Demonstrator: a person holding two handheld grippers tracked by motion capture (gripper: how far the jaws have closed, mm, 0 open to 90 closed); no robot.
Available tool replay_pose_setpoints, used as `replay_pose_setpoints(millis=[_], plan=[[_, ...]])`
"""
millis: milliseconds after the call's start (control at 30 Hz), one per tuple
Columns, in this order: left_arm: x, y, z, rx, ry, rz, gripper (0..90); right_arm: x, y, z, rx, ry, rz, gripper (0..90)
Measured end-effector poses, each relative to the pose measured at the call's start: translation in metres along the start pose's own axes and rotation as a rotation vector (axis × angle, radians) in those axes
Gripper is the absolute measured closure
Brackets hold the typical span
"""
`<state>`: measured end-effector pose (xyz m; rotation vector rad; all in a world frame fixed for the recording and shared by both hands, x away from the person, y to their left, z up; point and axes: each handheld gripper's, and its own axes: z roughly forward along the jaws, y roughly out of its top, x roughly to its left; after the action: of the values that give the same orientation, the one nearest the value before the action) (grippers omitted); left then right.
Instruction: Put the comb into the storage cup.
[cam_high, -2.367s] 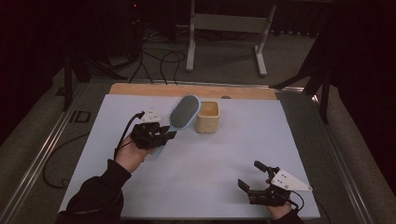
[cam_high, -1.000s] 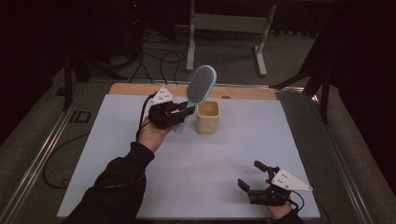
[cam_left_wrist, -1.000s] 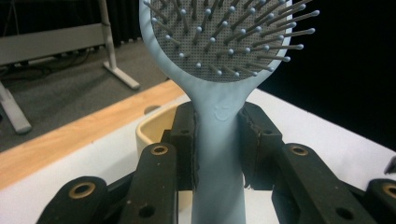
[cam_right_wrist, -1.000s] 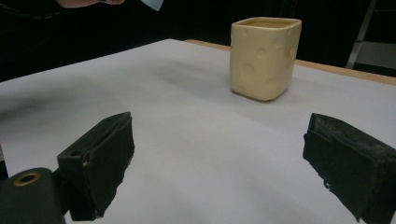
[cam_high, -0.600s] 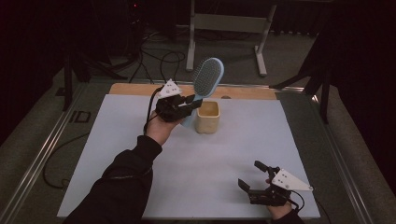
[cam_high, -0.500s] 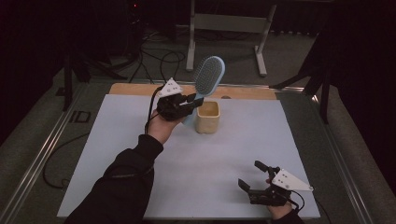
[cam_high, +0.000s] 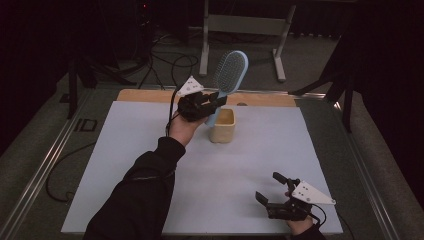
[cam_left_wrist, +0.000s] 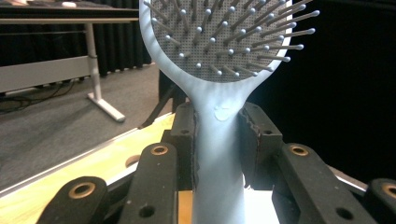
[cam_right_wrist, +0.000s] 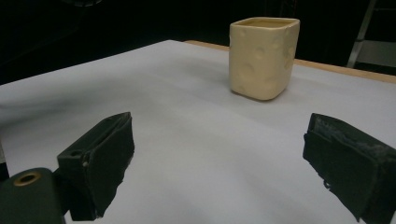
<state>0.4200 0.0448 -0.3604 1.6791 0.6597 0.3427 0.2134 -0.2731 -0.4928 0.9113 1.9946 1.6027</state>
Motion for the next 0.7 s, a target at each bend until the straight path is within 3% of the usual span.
replay_pose_setpoints(millis=[200, 700], plan=[[0.001, 0.004, 0.013, -0.015, -0.002, -0.016, 70.1, 0.0, 0.0, 0.0, 0.002, -0.001, 0.0, 8.8], [0.003, 0.009, 0.036, -0.071, 0.0, -0.007, 70.1, 0.0, 0.0, -0.002, 0.0, 0.009, 0.007, 8.8]])
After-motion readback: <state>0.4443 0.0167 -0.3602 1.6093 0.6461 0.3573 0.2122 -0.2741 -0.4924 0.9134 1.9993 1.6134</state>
